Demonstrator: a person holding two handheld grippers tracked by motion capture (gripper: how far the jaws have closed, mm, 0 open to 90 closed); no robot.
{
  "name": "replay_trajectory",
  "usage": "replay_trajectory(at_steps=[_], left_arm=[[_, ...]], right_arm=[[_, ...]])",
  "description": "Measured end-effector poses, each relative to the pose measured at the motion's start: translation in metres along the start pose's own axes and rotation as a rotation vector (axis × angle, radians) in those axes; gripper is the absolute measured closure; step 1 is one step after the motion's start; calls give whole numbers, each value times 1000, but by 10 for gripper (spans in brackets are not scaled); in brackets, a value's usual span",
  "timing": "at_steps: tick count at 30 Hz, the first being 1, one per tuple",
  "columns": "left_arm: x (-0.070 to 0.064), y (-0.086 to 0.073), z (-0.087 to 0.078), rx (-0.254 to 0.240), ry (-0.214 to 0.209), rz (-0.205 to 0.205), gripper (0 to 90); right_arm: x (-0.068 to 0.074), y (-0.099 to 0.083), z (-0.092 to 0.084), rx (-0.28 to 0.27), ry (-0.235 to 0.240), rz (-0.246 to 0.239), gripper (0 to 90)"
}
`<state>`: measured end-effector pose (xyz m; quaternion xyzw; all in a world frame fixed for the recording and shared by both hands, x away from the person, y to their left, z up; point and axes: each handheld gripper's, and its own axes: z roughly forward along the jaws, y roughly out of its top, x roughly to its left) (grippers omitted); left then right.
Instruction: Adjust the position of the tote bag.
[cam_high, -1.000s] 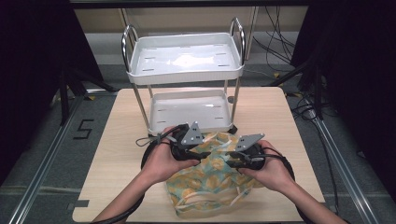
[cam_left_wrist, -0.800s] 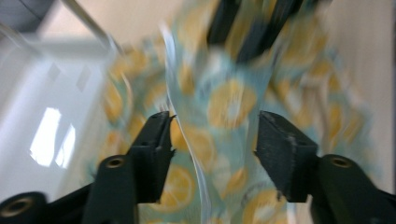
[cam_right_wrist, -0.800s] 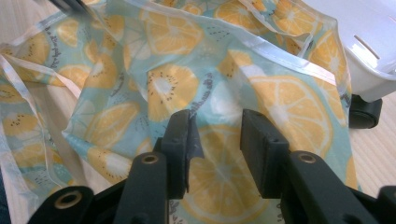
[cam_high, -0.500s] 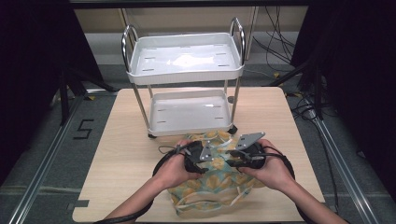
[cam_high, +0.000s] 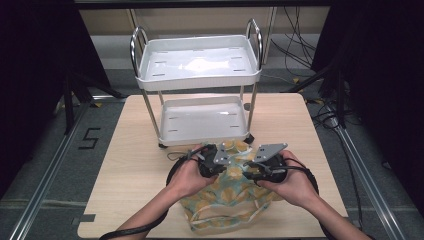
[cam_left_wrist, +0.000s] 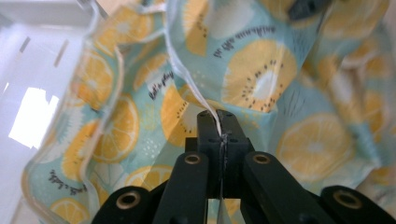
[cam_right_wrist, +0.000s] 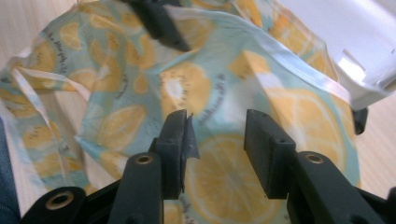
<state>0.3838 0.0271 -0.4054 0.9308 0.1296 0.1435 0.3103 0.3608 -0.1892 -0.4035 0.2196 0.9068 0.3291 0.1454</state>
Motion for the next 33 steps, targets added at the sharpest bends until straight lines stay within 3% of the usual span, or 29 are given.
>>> replay_trajectory(at_steps=[2, 3, 5, 8, 9, 12, 14, 15, 16, 17, 22, 23, 26, 28, 29, 31, 32, 33], left_arm=[[4, 6, -6, -27, -5, -31, 894], [7, 10, -9, -52, -1, -56, 893], [11, 13, -11, -63, 5, -64, 893], [19, 19, -11, -97, 4, -145, 893], [22, 20, -11, -91, 6, -142, 893], [24, 23, -6, -104, 12, -187, 893], [27, 25, -3, -106, 19, -190, 893], [27, 26, -1, -117, 26, -212, 893], [29, 27, -1, -119, 34, -202, 893], [28, 28, 1, -127, 45, -234, 893], [35, 29, 4, -138, 91, -258, 893], [36, 29, 4, -140, 97, -252, 893], [38, 30, 6, -140, 115, -252, 893], [38, 30, 8, -131, 115, -246, 892], [37, 30, 10, -131, 115, -263, 892], [38, 30, 11, -123, 116, -240, 893], [38, 30, 12, -123, 115, -241, 892], [37, 29, 13, -123, 114, -248, 893]], right_arm=[[4, 2, -6, -7, 3, -21, 609], [10, 3, -10, -35, -1, -23, 632], [11, 3, -12, -52, -11, -42, 636], [20, 3, -17, -39, -3, -70, 647], [22, 3, -17, -37, 5, -85, 651], [27, 2, -15, -25, 31, -114, 654], [29, 1, -9, -5, 32, -110, 651], [27, -1, -5, 5, 30, -126, 646], [26, -2, -2, 23, 38, -115, 639], [24, -4, 1, 30, 26, -115, 629], [7, -11, 11, 45, -33, -103, 534], [5, -11, 11, 43, -35, -84, 517], [-2, -11, 13, 37, -50, -88, 484], [-2, -11, 15, 43, -37, -48, 477], [-3, -11, 16, 47, -29, -48, 472], [-4, -10, 19, 42, -24, -72, 467], [-2, -9, 20, 41, -16, -43, 467], [-4, -8, 22, 35, -8, -58, 467]])
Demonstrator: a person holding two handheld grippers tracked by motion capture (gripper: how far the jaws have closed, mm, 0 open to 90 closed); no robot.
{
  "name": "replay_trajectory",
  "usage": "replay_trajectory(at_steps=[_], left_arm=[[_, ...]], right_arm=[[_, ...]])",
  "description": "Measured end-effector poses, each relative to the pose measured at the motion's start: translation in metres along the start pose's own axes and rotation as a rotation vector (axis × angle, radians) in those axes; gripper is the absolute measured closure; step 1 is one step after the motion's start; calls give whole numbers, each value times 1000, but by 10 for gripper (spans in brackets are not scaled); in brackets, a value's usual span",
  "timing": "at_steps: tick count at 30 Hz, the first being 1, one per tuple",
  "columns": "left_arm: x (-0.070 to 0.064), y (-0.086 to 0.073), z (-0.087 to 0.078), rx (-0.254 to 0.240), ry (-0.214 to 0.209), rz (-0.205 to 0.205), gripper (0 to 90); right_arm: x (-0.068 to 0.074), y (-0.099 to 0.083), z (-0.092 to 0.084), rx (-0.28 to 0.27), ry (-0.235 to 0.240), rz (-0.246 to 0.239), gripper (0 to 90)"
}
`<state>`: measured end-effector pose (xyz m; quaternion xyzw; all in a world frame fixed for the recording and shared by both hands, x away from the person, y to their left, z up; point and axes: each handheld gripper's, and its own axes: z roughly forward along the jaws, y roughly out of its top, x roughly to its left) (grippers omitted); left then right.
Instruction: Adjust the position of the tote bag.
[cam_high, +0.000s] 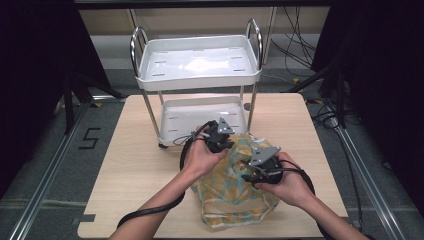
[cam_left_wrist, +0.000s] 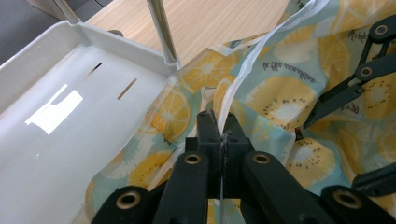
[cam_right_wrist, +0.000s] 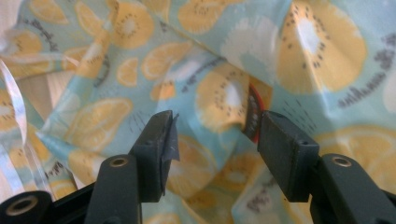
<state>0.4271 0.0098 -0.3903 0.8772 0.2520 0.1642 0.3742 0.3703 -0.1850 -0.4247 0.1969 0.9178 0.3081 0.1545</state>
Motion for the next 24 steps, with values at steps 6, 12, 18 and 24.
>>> replay_trajectory(at_steps=[6, 12, 18, 24], left_arm=[[1, -2, 2, 8, -4, -17, 892], [0, -3, 3, 14, -7, -23, 892], [0, -4, 5, 11, -6, -28, 892], [1, -4, 5, 14, -6, -12, 892]], right_arm=[[-1, 5, 8, -16, 48, 29, 497], [-4, 8, 11, -10, 61, 44, 622], [-11, 9, 12, -8, 65, 55, 685], [-11, 12, 15, -16, 62, 121, 611]])
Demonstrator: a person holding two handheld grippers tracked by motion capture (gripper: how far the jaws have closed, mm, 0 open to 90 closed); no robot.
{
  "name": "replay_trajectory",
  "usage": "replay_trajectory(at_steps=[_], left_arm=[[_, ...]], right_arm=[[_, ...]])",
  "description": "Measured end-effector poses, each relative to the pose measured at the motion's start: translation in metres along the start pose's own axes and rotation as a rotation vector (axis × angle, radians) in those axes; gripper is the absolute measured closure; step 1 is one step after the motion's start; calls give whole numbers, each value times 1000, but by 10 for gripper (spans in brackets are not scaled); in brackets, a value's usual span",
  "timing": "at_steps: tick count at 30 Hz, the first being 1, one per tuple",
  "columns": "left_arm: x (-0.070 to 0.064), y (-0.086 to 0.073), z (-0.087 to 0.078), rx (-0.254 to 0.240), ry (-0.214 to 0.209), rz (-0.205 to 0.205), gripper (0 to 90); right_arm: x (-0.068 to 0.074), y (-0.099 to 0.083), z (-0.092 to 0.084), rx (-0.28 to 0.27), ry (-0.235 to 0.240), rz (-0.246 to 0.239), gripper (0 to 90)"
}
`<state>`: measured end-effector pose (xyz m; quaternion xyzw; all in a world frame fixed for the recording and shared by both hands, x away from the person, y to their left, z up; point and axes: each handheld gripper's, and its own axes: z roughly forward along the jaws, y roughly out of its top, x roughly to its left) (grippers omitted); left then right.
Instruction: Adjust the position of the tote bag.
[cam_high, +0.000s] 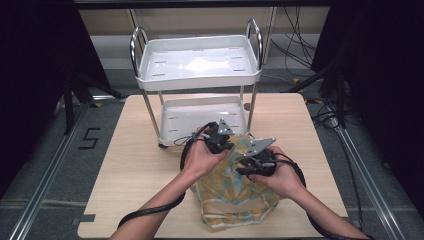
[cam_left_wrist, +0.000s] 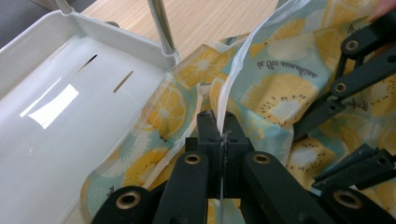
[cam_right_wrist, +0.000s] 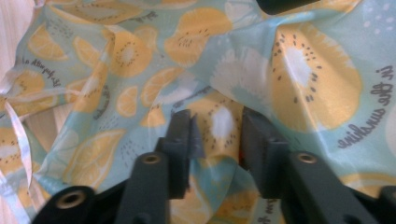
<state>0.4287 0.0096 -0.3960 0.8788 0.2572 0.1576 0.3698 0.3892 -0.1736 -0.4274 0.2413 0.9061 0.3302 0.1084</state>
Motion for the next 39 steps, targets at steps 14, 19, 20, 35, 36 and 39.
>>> replay_trajectory(at_steps=[14, 19, 20, 35, 36, 39], left_arm=[[-2, -1, 2, 11, -5, -1, 892], [-3, -2, 5, 27, 5, 39, 893], [-3, -2, 5, 33, 6, 49, 892], [-4, -11, 23, 79, 18, 60, 893], [-4, -11, 24, 90, 29, 78, 893], [-6, -12, 27, 88, 33, 76, 893]], right_arm=[[6, 4, 1, 17, 27, -34, 890], [21, 3, -1, 32, 55, -81, 900], [25, 3, -2, 35, 59, -90, 900], [64, -17, -10, 105, 181, -172, 900], [67, -18, -10, 109, 190, -175, 900], [72, -22, -9, 122, 213, -184, 900]])
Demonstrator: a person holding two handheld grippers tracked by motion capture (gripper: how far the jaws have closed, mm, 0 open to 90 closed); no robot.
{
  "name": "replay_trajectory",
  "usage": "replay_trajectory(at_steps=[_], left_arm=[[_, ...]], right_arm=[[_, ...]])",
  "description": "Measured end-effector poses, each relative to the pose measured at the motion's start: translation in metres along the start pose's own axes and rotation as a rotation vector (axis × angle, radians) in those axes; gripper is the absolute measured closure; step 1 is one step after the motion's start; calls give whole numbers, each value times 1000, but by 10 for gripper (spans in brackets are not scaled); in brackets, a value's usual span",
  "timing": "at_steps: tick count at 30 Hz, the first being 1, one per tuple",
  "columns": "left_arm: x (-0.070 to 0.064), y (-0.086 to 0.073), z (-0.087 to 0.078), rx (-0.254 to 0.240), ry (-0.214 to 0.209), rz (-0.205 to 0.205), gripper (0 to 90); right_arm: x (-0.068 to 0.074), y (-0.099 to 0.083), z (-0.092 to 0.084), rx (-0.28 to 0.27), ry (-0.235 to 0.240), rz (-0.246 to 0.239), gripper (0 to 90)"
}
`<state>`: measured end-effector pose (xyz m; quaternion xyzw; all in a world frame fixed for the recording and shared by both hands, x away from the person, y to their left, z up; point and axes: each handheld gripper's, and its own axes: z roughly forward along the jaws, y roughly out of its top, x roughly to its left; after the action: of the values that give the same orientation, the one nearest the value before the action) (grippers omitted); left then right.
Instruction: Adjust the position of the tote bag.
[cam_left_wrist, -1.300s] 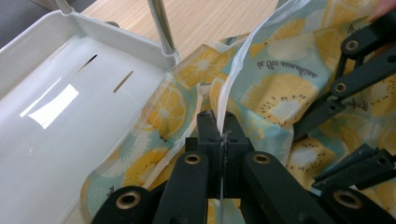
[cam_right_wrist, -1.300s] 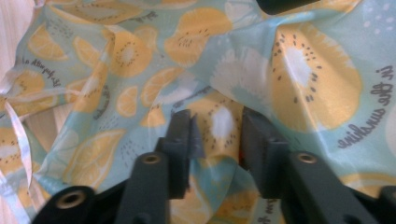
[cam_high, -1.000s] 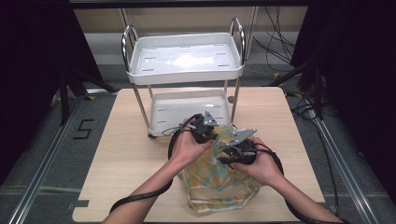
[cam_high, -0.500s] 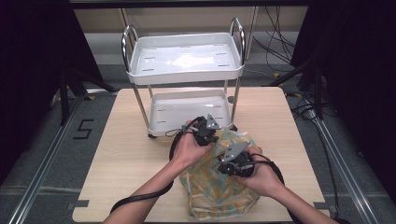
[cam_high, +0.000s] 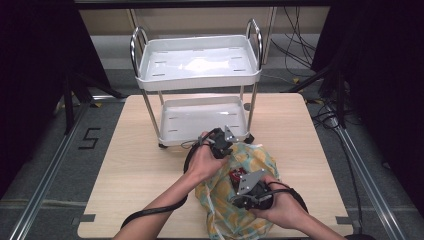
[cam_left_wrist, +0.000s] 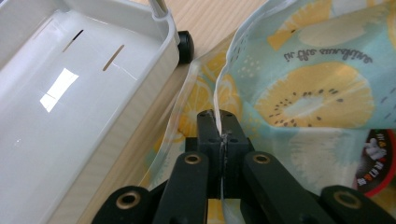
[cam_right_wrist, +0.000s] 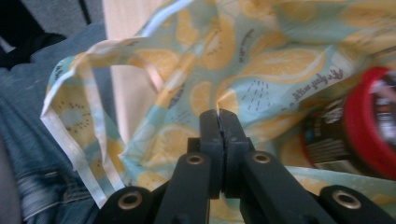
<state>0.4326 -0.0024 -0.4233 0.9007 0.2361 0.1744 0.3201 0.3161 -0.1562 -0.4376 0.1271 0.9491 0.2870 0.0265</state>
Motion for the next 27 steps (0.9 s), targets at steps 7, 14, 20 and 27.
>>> replay_trajectory(at_steps=[7, 14, 20, 27], left_arm=[[0, 0, 4, 11, 15, 14, 893], [0, -2, 7, 30, 22, 29, 893], [-2, -6, 12, 40, 24, 40, 893], [-3, -8, 12, 39, 30, 54, 890]], right_arm=[[12, -6, 6, 22, 76, -12, 900], [26, -9, 7, 31, 169, -46, 900], [27, -15, 11, 47, 189, -45, 900], [12, -11, -19, -94, 44, 44, 674]])
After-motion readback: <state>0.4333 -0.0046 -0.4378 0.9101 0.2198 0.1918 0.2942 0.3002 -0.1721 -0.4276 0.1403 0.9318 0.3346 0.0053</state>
